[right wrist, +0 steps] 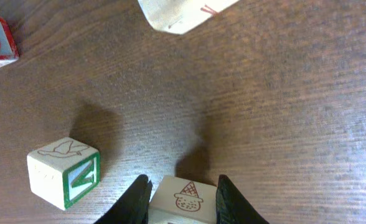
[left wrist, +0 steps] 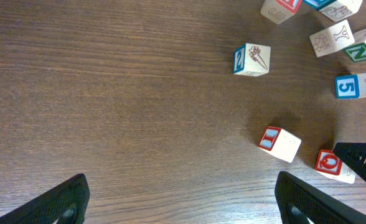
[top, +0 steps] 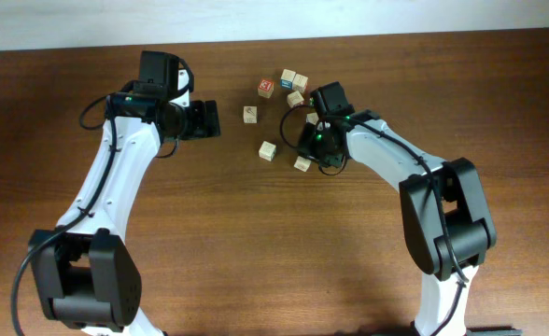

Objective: Rotate 3 blocks

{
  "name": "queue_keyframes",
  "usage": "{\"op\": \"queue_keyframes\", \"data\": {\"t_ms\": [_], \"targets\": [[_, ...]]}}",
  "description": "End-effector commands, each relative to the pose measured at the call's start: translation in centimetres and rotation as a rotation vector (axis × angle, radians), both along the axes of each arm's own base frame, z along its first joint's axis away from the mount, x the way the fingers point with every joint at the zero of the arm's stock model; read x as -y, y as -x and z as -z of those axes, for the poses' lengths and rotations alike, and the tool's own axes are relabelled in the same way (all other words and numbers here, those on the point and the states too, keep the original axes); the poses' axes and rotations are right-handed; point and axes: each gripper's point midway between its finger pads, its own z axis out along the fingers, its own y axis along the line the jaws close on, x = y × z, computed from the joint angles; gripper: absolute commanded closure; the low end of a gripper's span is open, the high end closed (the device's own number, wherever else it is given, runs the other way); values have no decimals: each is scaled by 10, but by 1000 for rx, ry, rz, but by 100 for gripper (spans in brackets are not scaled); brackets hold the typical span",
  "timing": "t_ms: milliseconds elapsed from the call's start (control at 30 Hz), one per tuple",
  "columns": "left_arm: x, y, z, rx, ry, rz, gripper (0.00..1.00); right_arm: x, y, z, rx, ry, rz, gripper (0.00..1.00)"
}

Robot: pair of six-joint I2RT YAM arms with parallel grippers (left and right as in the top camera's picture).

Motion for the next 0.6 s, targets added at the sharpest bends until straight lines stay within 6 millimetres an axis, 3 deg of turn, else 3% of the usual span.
{"op": "queue_keyframes", "data": {"t_ms": [0, 267, 400, 567], "targets": [[-1, -3, -1, 0, -4, -15, 6, 1, 22, 5, -103, 16, -1, 75], [-1, -3, -1, 0, -4, -15, 5, 8, 57, 6, -232, 52, -85, 74], [-1, -3, -1, 0, -4, -15, 5, 9, 59, 5, -235, 57, -99, 46], [-1, -3, -1, 1, -3, -15, 4, 7, 39, -15, -142, 86, -198, 29]]}}
